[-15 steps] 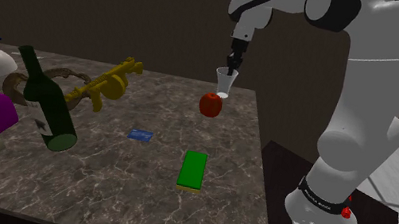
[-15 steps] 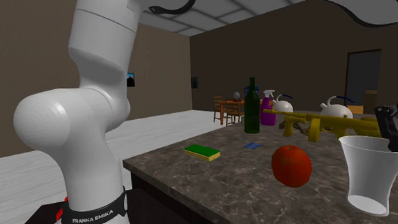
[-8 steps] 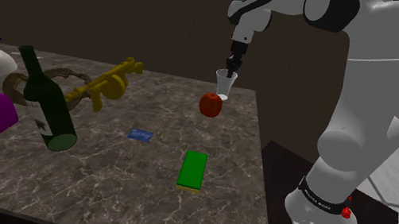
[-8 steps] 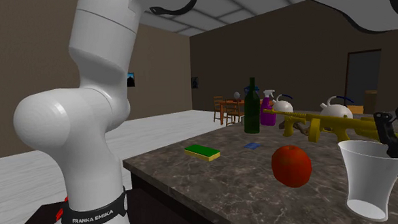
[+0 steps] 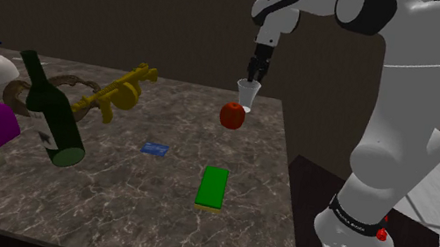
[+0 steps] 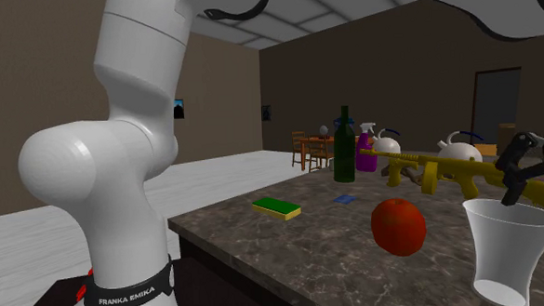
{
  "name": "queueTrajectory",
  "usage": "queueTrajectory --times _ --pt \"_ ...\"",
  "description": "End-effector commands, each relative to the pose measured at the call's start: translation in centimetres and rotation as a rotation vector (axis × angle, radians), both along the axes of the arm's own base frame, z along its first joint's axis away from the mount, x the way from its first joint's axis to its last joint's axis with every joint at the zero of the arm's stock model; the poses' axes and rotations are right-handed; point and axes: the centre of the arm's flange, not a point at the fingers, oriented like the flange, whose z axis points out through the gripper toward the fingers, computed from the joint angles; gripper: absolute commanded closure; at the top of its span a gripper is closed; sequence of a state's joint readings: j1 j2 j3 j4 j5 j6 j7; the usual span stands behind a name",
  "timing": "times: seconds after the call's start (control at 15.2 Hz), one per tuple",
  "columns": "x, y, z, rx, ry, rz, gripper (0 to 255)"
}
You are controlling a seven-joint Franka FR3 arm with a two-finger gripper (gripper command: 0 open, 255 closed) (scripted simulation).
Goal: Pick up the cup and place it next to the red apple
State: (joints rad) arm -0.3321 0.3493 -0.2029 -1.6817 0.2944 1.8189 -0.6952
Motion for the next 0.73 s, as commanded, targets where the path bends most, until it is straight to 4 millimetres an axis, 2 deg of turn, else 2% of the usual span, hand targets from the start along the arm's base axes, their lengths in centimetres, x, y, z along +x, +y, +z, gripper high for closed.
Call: queueTrajectory --times 0.0,0.13,0.66 --pt "0.1 -0.6 2.0 0.0 0.0 0.0 0" --pt "0.2 -1.3 4.2 0.0 0.0 0.0 0" --pt "0.2 -1.3 4.2 0.0 0.0 0.0 0"
